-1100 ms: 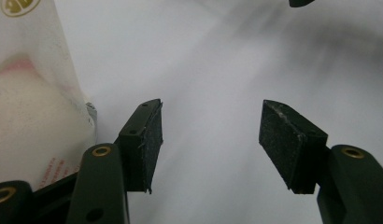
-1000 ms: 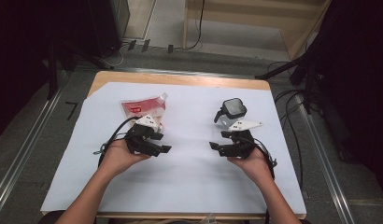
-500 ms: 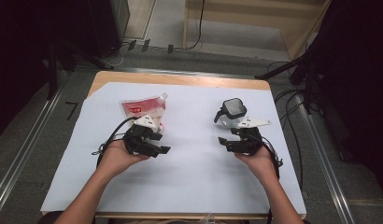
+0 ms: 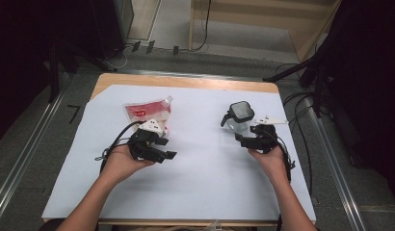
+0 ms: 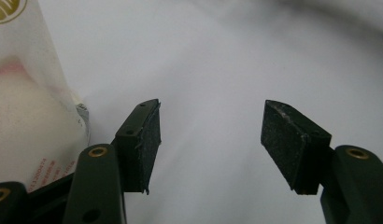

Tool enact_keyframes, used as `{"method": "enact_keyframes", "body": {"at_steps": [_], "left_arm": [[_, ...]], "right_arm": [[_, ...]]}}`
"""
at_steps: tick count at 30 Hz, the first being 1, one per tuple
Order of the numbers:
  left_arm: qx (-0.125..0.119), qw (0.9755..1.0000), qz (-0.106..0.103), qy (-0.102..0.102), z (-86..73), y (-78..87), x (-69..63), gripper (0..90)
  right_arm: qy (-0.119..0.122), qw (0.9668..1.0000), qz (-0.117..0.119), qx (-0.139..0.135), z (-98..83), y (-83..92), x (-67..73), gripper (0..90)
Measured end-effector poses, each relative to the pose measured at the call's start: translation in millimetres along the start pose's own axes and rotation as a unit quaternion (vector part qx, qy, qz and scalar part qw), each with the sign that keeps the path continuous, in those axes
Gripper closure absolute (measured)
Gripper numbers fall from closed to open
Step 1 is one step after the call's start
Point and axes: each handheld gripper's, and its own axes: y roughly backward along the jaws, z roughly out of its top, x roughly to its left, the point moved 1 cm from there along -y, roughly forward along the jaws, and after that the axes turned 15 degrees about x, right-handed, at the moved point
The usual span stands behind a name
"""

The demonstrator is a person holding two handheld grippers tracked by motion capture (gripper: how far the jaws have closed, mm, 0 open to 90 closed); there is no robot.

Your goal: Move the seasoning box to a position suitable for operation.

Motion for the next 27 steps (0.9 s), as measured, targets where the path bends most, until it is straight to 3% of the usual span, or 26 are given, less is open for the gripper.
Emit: {"method": "enact_keyframes", "body": {"at_steps": [6,13,16,27], "left_arm": [[0.004,1.0,0.0,-0.004,0.6,-0.2,-1.2,39.1],[0.002,1.0,0.001,-0.007,0.8,-0.1,-1.4,39.2],[0.004,1.0,0.002,-0.008,1.1,-1.2,-2.4,39.2],[0.004,1.0,0.001,-0.006,-1.4,0.3,1.7,39.2]], "right_arm": [[-0.018,0.9997,-0.009,-0.011,6.3,-7.3,-9.7,13.5],[-0.03,0.9994,-0.009,-0.014,10.9,-18.1,-18.6,11.8],[-0.024,0.9991,-0.026,-0.022,18.3,-26.5,-17.7,11.2],[-0.043,0.9974,-0.038,-0.043,30.5,-50.6,-17.0,11.8]]}}
